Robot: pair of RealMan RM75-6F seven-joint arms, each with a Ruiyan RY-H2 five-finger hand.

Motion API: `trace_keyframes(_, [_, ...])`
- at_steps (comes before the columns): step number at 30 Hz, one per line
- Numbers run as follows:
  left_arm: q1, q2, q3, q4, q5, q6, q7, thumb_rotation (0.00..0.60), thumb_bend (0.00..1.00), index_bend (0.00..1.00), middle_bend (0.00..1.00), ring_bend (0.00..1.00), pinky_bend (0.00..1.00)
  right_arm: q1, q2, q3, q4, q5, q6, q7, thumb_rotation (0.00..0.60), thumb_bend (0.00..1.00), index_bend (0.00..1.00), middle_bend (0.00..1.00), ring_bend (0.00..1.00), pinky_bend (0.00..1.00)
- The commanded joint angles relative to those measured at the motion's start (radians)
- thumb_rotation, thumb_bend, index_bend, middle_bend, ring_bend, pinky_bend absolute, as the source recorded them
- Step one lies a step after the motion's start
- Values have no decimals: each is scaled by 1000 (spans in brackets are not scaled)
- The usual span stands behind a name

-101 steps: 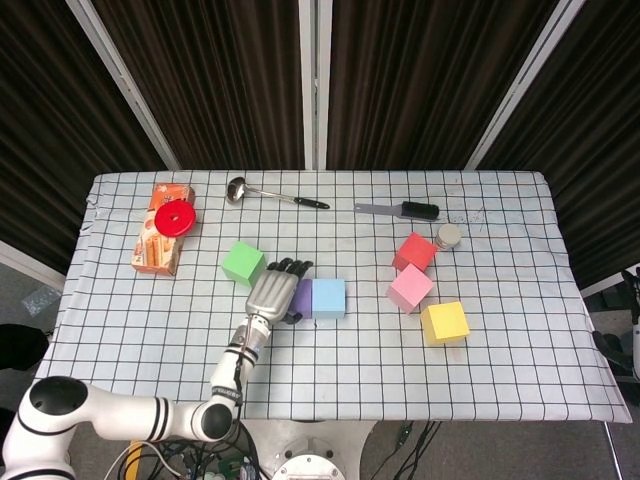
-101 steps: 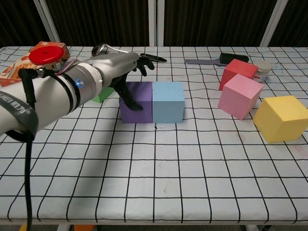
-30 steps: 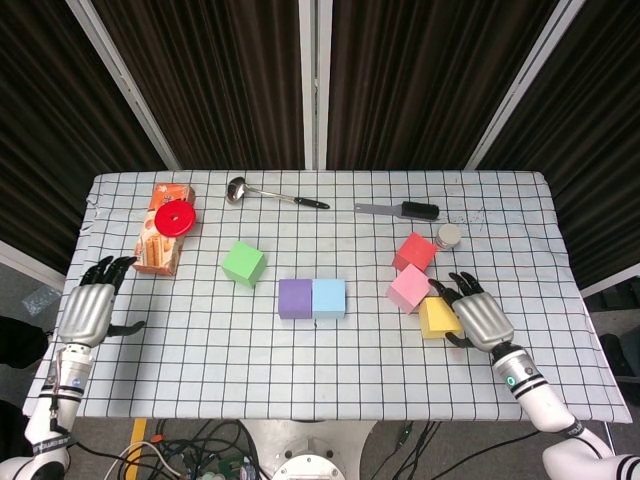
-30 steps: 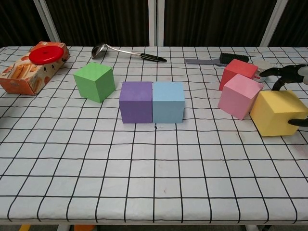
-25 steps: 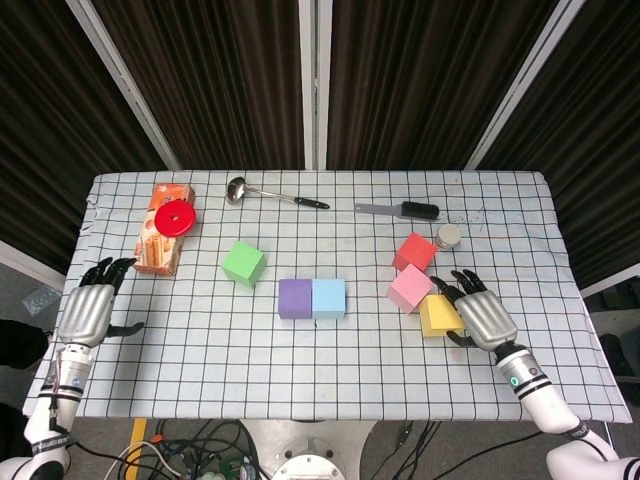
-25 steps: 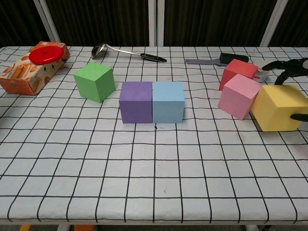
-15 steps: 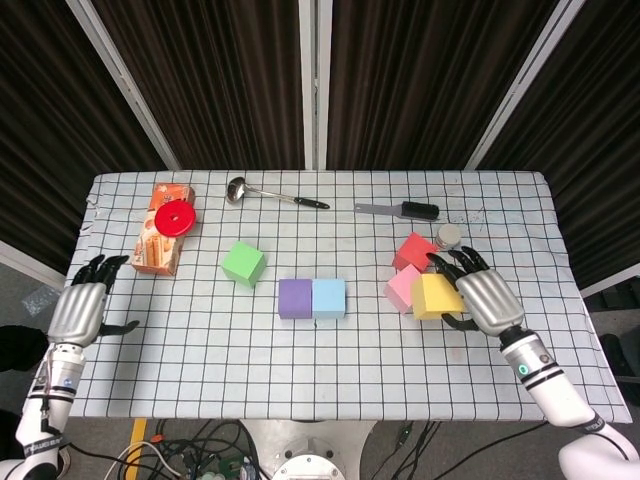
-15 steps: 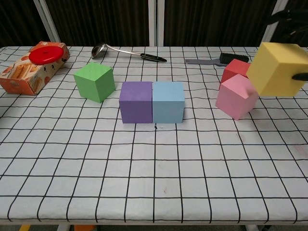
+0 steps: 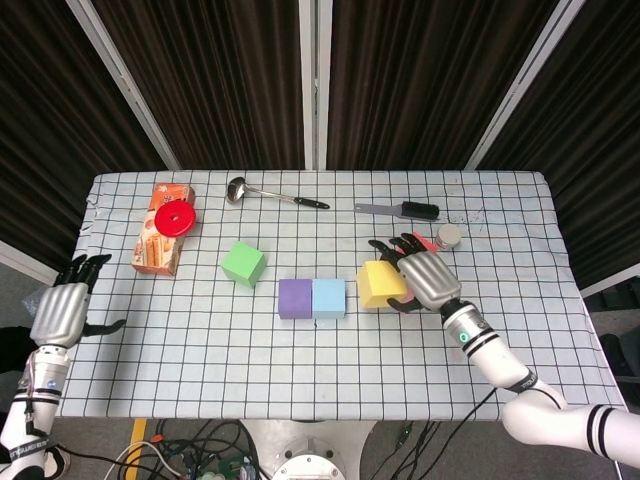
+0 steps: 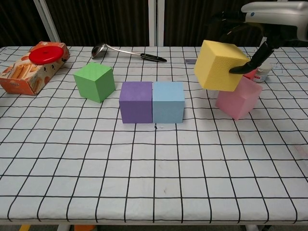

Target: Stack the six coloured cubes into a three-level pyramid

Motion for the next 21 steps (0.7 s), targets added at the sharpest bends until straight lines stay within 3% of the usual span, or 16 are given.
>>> trace_keyframes(1, [3, -3, -2, 6, 5, -2, -3, 600, 17, 91, 101, 14, 113, 9, -19, -13, 20, 11, -6, -7, 600, 291, 0, 555, 96, 0])
trace_keyframes(15, [10, -20, -10, 29, 8, -21, -3, 600, 16, 91, 101, 14, 111, 11, -47, -48, 90, -3, -17, 62, 600, 296, 0, 556, 96, 0])
trace_keyframes(21, [13, -24, -10, 39, 7, -33, -10, 600, 17, 91, 101, 14, 111, 10, -49, -66, 108, -4, -4, 30, 600, 300, 0, 563, 96, 0])
